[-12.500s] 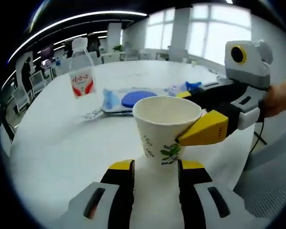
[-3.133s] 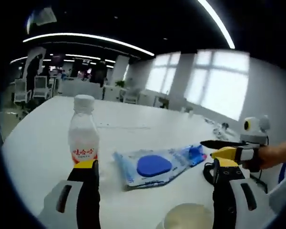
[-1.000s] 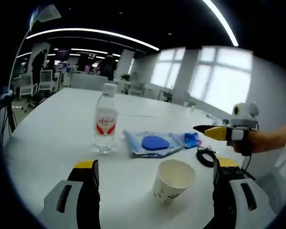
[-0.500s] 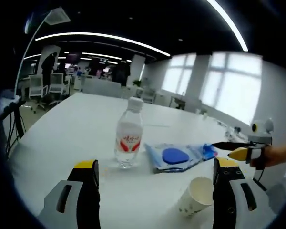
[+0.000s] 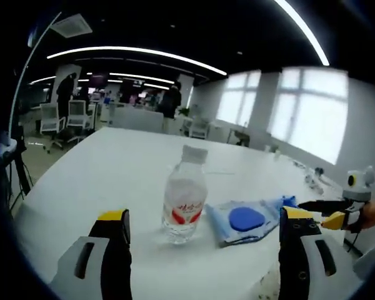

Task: Arrange the tabletop items into an orderly group along one side of the table until the central work area is clear of visible clutter.

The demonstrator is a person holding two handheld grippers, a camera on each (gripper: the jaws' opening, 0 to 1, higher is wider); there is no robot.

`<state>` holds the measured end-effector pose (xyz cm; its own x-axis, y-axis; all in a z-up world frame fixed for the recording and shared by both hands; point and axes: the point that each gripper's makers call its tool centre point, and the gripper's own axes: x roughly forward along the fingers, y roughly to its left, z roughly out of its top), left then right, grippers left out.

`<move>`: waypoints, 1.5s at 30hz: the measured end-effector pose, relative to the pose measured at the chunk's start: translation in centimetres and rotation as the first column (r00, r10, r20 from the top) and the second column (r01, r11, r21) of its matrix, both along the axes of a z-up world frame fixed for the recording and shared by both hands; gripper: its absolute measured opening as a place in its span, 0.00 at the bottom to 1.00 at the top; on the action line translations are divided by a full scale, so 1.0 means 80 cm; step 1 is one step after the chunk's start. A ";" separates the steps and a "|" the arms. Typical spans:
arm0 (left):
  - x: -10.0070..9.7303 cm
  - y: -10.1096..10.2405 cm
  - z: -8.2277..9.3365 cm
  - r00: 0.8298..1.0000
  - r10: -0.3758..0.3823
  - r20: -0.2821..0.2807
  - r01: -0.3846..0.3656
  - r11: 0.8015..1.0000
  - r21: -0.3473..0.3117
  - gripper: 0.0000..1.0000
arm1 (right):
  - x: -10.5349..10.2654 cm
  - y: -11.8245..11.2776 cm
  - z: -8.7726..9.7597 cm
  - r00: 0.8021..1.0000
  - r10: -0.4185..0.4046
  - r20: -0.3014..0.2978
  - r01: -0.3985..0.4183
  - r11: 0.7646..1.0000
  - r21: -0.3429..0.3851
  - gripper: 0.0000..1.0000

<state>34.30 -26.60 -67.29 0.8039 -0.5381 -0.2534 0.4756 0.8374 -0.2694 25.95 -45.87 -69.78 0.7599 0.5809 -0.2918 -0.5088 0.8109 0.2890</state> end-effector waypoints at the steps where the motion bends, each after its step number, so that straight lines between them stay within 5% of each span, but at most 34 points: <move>1: 0.003 -0.001 0.000 1.000 0.003 -0.002 -0.003 1.000 -0.003 0.95 | 0.000 0.000 -0.001 1.000 -0.001 -0.001 0.001 1.000 0.000 0.78; 21: 0.069 -0.017 0.015 0.996 0.069 0.054 -0.071 0.997 0.040 0.89 | -0.006 -0.005 -0.025 0.998 -0.022 -0.057 0.022 1.000 0.004 0.76; 30: 0.078 -0.020 0.019 0.994 0.084 0.069 -0.087 0.995 0.051 0.75 | -0.006 -0.013 -0.030 0.997 -0.046 -0.067 0.046 0.999 -0.001 0.73; 34: 0.080 -0.022 0.027 0.993 0.078 0.084 -0.081 0.996 0.040 0.58 | -0.007 -0.013 -0.031 0.996 -0.054 -0.070 0.054 0.999 0.001 0.72; 38: 0.081 -0.025 0.031 0.994 0.061 0.092 -0.064 0.997 0.032 0.29 | -0.009 -0.010 -0.034 0.995 -0.047 -0.085 0.047 0.999 0.002 0.69; 45: 0.084 -0.022 0.036 0.988 0.038 0.149 -0.054 0.993 0.102 0.19 | -0.008 -0.012 -0.038 0.995 -0.047 -0.093 0.048 0.999 0.004 0.64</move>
<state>41.03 -28.36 -64.42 0.8596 -0.4764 -0.1848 0.4639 0.8792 -0.1088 25.28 -46.87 -72.79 0.7562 0.5468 -0.3595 -0.4406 0.8316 0.3382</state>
